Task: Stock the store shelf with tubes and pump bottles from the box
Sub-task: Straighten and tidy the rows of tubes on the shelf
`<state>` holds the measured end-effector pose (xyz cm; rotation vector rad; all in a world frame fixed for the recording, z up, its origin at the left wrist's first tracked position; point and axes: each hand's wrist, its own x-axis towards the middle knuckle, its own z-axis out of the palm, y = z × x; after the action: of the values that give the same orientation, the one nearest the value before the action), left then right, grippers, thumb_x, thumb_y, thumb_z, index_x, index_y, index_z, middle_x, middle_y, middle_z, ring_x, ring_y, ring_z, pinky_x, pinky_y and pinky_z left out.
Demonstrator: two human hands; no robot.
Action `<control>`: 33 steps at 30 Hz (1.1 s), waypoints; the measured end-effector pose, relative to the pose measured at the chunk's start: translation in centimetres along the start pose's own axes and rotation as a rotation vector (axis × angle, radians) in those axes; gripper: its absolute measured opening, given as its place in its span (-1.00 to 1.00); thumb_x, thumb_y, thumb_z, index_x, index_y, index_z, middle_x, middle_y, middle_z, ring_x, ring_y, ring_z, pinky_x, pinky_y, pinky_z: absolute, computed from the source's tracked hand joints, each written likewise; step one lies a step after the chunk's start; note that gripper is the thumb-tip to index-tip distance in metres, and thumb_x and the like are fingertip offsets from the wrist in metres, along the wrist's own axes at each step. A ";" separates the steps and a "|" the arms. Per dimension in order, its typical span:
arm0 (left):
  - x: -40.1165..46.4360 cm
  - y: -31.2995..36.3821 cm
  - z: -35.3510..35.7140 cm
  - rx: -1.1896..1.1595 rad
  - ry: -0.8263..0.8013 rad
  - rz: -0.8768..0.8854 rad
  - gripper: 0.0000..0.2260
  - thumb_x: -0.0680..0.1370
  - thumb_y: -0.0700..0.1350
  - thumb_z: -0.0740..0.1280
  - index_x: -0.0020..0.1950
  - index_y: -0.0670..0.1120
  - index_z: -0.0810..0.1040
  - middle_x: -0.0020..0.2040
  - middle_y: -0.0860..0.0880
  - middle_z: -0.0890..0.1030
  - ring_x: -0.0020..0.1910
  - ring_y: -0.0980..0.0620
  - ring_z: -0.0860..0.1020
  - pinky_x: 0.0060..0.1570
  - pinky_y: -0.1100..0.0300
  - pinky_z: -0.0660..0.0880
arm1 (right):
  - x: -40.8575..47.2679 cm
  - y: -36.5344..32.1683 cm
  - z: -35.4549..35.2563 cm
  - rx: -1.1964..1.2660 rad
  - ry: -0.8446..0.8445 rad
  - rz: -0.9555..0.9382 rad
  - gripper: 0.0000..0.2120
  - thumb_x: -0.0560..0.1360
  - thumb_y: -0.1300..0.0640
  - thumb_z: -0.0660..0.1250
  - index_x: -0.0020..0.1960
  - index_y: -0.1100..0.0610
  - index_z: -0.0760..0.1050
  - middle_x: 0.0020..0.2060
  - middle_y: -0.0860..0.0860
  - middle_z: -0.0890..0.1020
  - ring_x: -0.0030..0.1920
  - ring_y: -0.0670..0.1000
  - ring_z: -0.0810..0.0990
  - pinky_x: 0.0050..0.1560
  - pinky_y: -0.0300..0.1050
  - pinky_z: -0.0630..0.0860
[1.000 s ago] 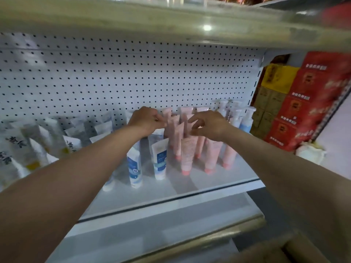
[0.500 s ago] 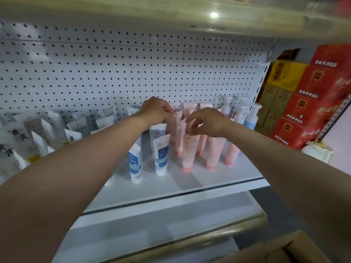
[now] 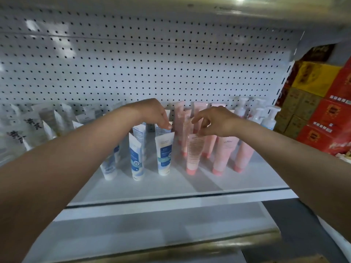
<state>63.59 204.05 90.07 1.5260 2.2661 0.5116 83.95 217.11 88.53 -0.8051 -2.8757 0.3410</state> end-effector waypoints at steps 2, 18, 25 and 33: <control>0.0 -0.3 0.1 0.059 -0.045 -0.015 -0.84 0.37 0.02 0.57 -0.15 -0.01 0.68 0.02 0.01 0.67 0.14 -0.02 0.58 0.28 0.02 0.48 | 0.1 -0.1 0.0 -0.004 -0.015 -0.011 -0.61 0.48 0.05 0.50 0.29 -0.01 0.56 -0.23 -0.27 0.55 0.04 -0.07 0.56 -0.21 -0.53 0.30; -0.2 -1.2 1.6 0.121 -0.095 0.022 -0.81 0.42 -0.06 0.54 -0.03 -0.01 0.62 -0.11 0.09 0.57 -0.03 0.07 0.51 -0.11 0.23 0.44 | 0.5 -1.9 -0.5 -0.001 -0.039 -0.090 -0.60 0.50 0.22 0.41 0.30 -0.05 0.53 -0.06 -0.09 0.67 0.02 -0.04 0.55 0.03 -0.17 0.48; 0.0 -2.0 1.7 0.090 -0.106 0.064 -0.85 0.37 -0.06 0.58 -0.15 0.04 0.64 -0.16 0.11 0.63 -0.04 0.06 0.57 0.11 0.13 0.49 | 0.9 -1.7 -1.1 -0.083 -0.213 -0.236 -0.41 0.47 0.48 0.20 0.34 -0.03 0.52 0.13 -0.09 0.62 0.12 0.00 0.51 -0.09 -0.41 0.38; -0.3 -2.2 1.6 0.045 -0.106 0.054 -0.85 0.37 -0.06 0.58 -0.16 0.06 0.65 -0.17 0.13 0.63 -0.06 0.07 0.57 0.12 0.11 0.50 | 0.7 -2.4 -0.5 -0.152 -0.195 -0.324 -0.40 0.46 0.47 0.25 0.39 0.02 0.50 0.23 -0.05 0.57 0.05 -0.16 0.36 -0.08 -0.57 0.27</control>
<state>62.68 203.16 87.62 1.6005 2.1758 0.3866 82.23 215.61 89.68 -0.3279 -3.1765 0.1715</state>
